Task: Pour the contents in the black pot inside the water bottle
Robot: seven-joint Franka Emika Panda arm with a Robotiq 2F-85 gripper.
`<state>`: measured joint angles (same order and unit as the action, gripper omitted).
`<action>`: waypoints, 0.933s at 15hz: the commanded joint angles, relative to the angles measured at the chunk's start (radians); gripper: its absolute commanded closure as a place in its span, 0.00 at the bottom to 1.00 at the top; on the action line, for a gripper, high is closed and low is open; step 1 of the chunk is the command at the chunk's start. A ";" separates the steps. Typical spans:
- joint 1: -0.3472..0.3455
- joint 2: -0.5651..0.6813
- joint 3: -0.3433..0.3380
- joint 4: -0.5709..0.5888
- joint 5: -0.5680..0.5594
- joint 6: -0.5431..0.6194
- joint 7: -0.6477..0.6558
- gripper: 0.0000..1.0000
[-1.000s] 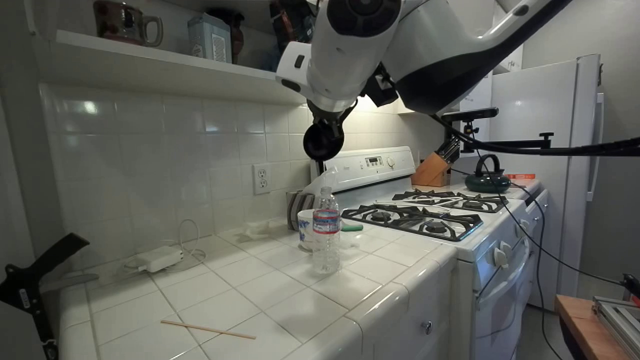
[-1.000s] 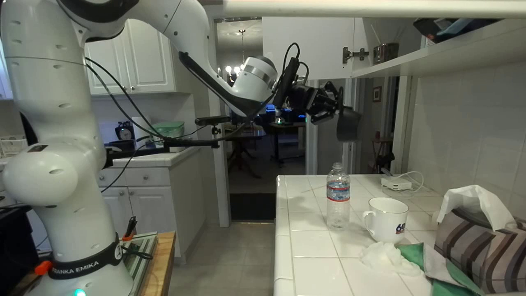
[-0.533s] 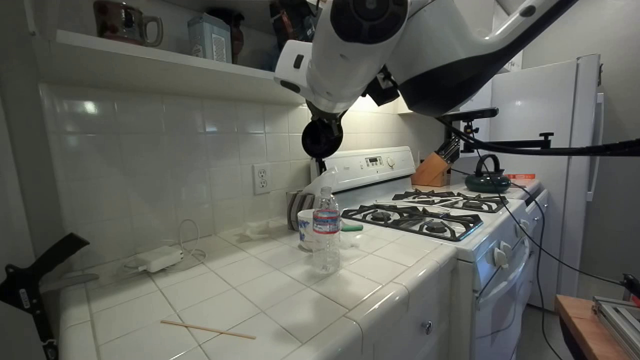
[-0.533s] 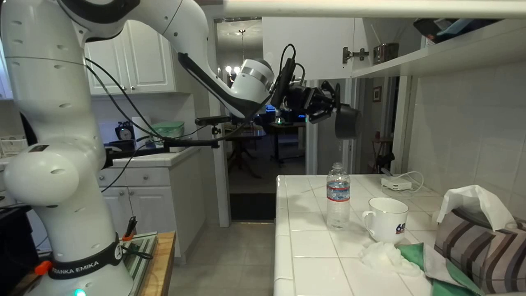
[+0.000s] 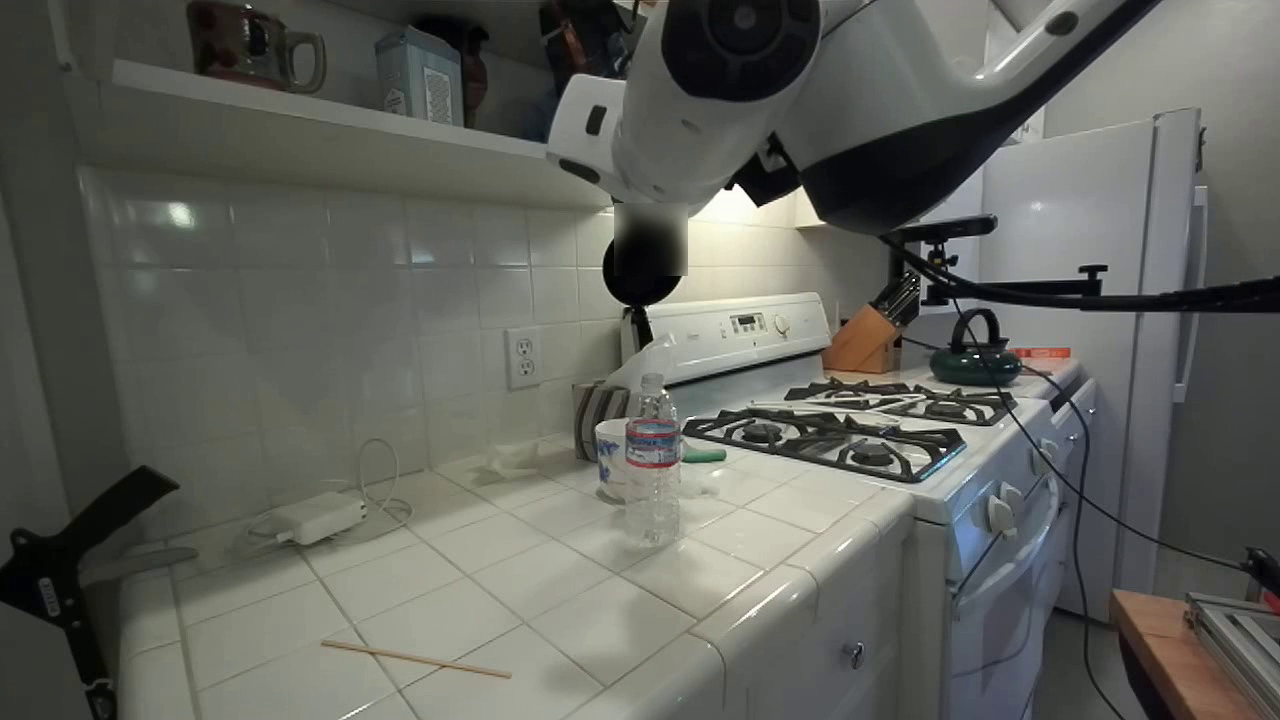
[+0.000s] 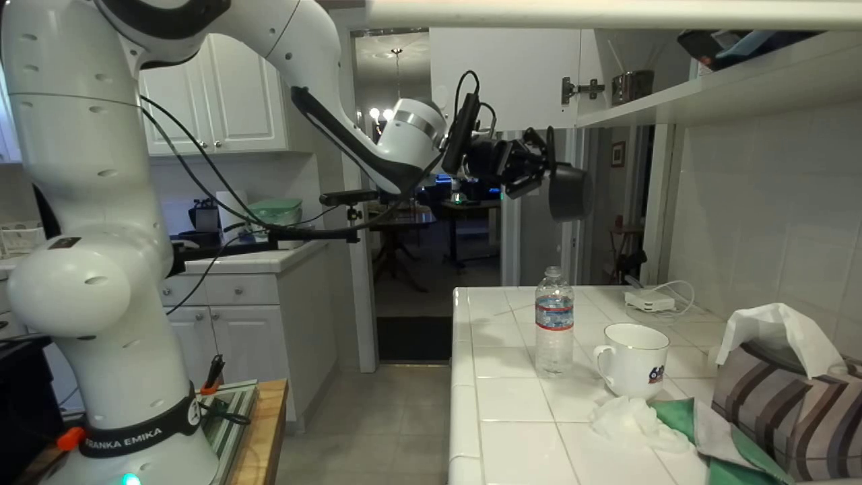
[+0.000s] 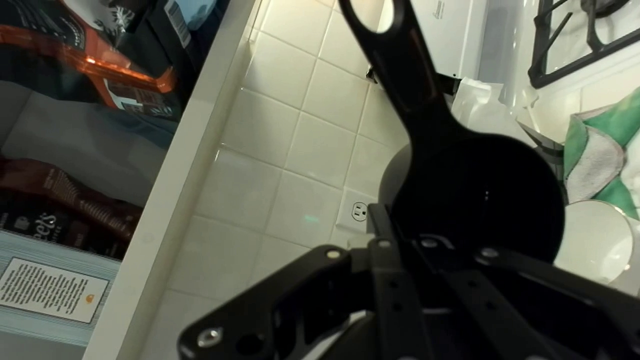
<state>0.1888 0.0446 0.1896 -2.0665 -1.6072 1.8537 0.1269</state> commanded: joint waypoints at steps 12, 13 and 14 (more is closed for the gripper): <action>-0.156 -0.195 -0.193 -0.013 0.622 0.429 -0.227 0.99; -0.174 -0.198 -0.222 -0.023 0.678 0.460 -0.251 0.99; -0.192 -0.197 -0.251 -0.038 0.736 0.492 -0.281 0.99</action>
<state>0.0377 -0.1281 -0.0010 -2.0560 -1.0178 2.2574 -0.0800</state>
